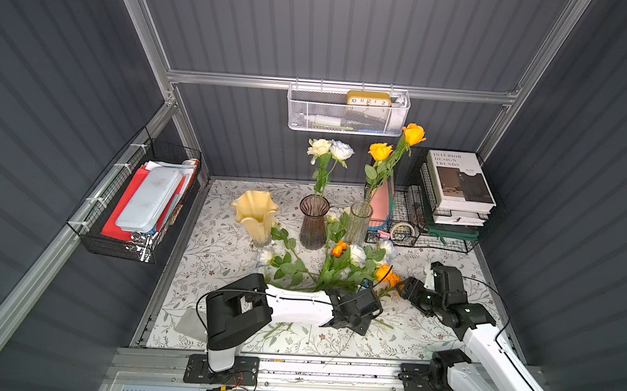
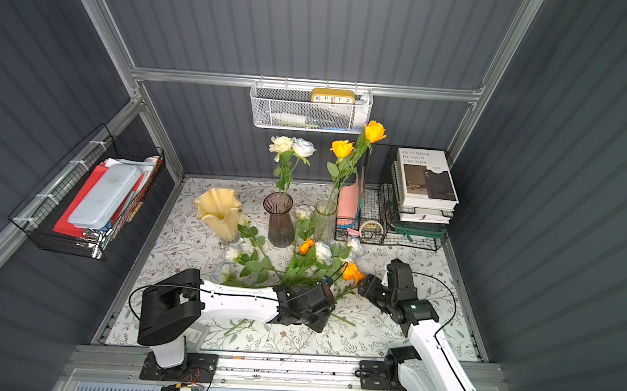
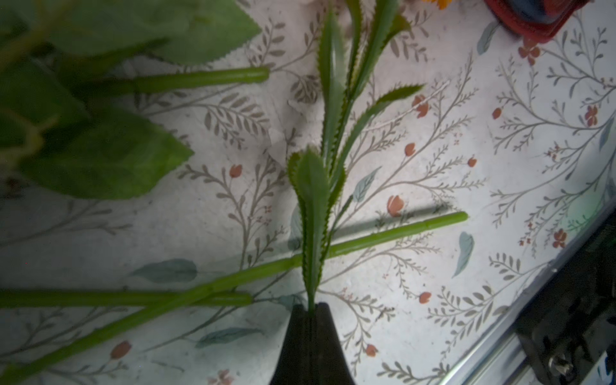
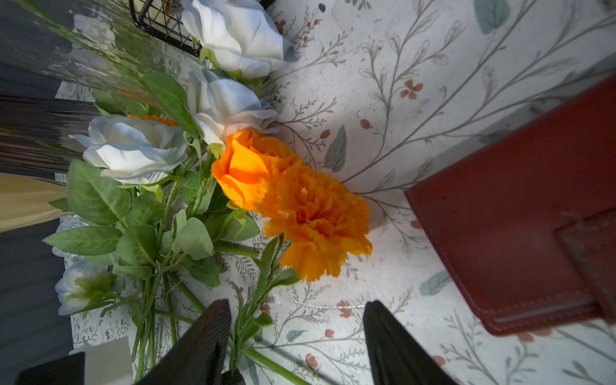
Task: Arrange the flowers in different vases according to their colors
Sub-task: Pick up the flower at the center of the board, then insert the flower into the vase.
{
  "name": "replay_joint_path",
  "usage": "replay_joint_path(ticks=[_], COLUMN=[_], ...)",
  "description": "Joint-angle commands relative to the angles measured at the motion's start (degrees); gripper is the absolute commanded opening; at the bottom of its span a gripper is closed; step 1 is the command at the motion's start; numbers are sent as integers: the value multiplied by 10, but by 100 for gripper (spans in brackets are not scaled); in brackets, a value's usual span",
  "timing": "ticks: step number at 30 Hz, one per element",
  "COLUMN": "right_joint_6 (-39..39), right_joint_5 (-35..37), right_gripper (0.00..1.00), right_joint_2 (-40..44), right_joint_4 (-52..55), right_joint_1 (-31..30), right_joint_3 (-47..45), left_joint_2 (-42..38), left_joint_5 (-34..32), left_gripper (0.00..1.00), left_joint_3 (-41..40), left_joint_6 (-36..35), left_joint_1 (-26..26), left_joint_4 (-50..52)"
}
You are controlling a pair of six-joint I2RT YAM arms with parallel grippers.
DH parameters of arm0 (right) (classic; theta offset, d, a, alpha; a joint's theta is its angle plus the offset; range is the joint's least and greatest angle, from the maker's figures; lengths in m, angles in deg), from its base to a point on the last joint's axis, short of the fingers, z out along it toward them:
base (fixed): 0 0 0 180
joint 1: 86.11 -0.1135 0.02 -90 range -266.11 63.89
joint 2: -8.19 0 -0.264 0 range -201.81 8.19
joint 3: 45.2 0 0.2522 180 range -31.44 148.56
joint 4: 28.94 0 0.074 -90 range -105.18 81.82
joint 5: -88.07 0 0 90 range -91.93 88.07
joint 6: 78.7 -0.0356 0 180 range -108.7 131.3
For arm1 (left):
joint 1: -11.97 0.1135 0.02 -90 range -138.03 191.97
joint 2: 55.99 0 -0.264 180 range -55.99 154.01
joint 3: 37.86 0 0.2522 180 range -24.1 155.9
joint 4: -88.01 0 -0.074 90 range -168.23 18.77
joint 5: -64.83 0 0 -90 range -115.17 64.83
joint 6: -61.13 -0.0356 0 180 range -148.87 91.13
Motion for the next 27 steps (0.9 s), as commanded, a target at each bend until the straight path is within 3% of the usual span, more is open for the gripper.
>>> replay_joint_path(ticks=[1,10,13,17,20,23,27], right_joint_6=[16,24,34,47,33,11,29], right_joint_5=[-7,-61,-111,-230,-288,-308,-308], right_gripper=[68,70,71,72,72,73,73], right_joint_2=[26,134,143,145,161,180,172], right_joint_4=[35,77,79,54,14,-35,-24], right_joint_1=[3,7,7,7,7,7,7], right_joint_3=[31,121,164,169,145,121,115], left_joint_2=[-30,-75,-87,-100,-92,-82,-76], left_joint_5=[-36,-40,-42,-52,-78,-88,-112], left_gripper=[0,0,0,0,0,0,0], left_joint_3=[31,61,64,91,144,223,324], left_joint_6=[-31,-94,-113,-152,-198,-243,-308], left_joint_1=[-1,31,57,106,141,172,197], left_joint_4=[26,3,-15,-50,-67,-91,-139])
